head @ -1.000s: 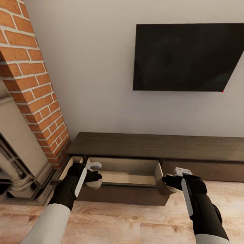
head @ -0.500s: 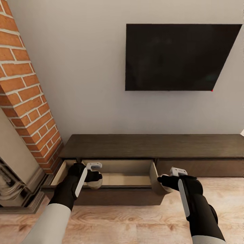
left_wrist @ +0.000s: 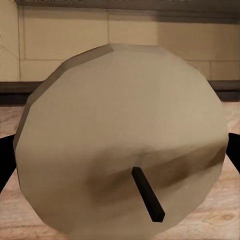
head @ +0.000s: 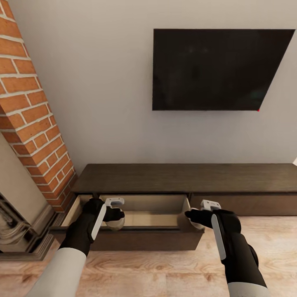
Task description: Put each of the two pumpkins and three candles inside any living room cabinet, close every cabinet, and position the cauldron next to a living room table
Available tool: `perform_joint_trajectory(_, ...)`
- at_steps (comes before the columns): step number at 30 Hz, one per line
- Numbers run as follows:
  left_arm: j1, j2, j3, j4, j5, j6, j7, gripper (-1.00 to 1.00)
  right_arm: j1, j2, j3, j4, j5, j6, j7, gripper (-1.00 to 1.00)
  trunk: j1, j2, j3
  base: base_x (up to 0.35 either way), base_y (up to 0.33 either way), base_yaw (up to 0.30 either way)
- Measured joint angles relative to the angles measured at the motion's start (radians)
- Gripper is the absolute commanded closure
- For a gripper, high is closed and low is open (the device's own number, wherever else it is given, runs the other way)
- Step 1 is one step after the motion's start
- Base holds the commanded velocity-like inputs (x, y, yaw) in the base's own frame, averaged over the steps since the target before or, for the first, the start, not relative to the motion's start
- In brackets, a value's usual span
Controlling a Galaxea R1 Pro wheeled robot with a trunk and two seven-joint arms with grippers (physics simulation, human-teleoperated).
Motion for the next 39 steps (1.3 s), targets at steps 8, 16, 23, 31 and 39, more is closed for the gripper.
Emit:
perform_joint_trajectory(8, -0.001, -0.001, -0.001, 0.001, -0.001, 0.0, 0.0, 1.0, -0.003, 0.005, 0.044, 0.019, -0.002, 0.0, -0.01, 1.0, 0.0, 0.0, 0.0, 0.065, 0.0, 0.0)
perform_joint_trajectory(16, -0.001, 0.0, -0.001, 0.001, -0.002, 0.0, 0.0, 1.0, -0.005, 0.004, 0.048, 0.03, 0.0, 0.0, -0.012, 1.0, 0.0, 0.0, 0.0, 0.148, 0.0, 0.0)
perform_joint_trajectory(23, -0.001, 0.0, -0.001, 0.003, -0.004, 0.0, 0.001, 1.0, -0.007, 0.004, 0.047, 0.045, 0.003, 0.0, -0.015, 1.0, 0.0, 0.0, 0.0, 0.1, 0.0, 0.0)
perform_joint_trajectory(31, -0.001, 0.001, -0.001, 0.003, -0.006, 0.0, 0.01, 1.0, -0.051, 0.01, 0.047, 0.144, 0.013, 0.0, -0.088, 1.0, 0.0, 0.0, 0.0, 0.039, 0.0, 0.0)
perform_joint_trajectory(39, -0.001, 0.0, -0.001, 0.004, -0.007, 0.0, 0.023, 1.0, -0.061, 0.042, 0.047, 0.164, 0.0, 0.0, -0.174, 1.0, 0.0, 0.0, 0.0, 0.037, -0.021, 0.0)
